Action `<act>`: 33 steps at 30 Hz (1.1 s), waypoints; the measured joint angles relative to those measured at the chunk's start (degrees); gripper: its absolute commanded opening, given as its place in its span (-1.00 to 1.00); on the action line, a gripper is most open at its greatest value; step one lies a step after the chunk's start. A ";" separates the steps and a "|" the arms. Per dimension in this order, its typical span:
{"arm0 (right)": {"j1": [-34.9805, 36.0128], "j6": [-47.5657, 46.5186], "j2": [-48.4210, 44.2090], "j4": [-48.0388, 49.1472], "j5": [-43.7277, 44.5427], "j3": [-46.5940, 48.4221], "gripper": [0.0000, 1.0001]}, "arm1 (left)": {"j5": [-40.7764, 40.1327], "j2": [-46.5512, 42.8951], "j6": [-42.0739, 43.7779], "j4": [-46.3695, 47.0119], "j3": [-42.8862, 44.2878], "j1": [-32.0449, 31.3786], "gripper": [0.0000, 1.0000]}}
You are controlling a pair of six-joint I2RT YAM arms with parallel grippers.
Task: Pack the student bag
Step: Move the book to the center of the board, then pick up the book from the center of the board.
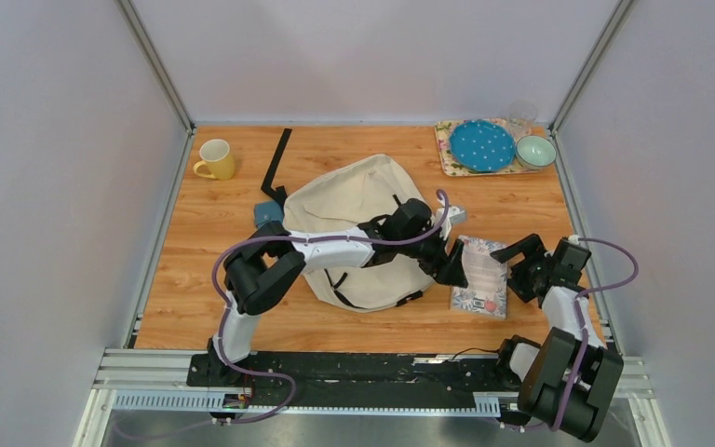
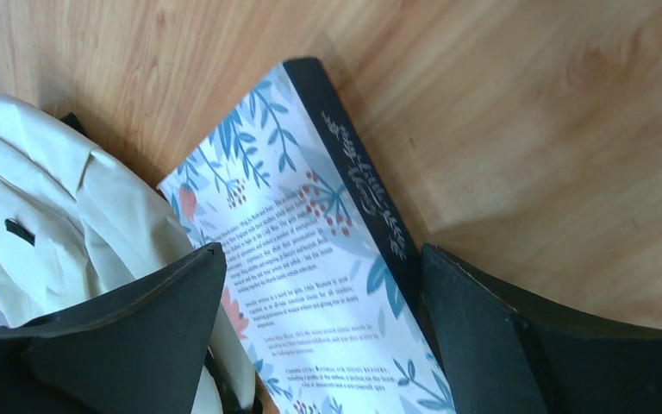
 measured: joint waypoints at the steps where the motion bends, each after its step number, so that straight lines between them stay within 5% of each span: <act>1: 0.00 0.09 -1.53 -1.53 0.13 -0.39 0.83 | 0.02 0.98 -0.46 -0.17 0.48 -0.42 0.63; 14: 0.00 0.09 -6.93 -9.77 0.15 -1.16 0.82 | -3.41 7.61 -2.54 -9.18 5.62 -2.43 0.54; 24: -0.04 -0.11 -7.72 -9.79 0.15 -1.60 0.80 | -1.86 10.78 -4.98 -8.15 7.87 -2.25 0.13; 33: -0.07 -0.26 -9.31 -9.11 0.26 -2.62 0.80 | -1.68 10.21 -5.62 -7.91 7.82 -2.19 0.08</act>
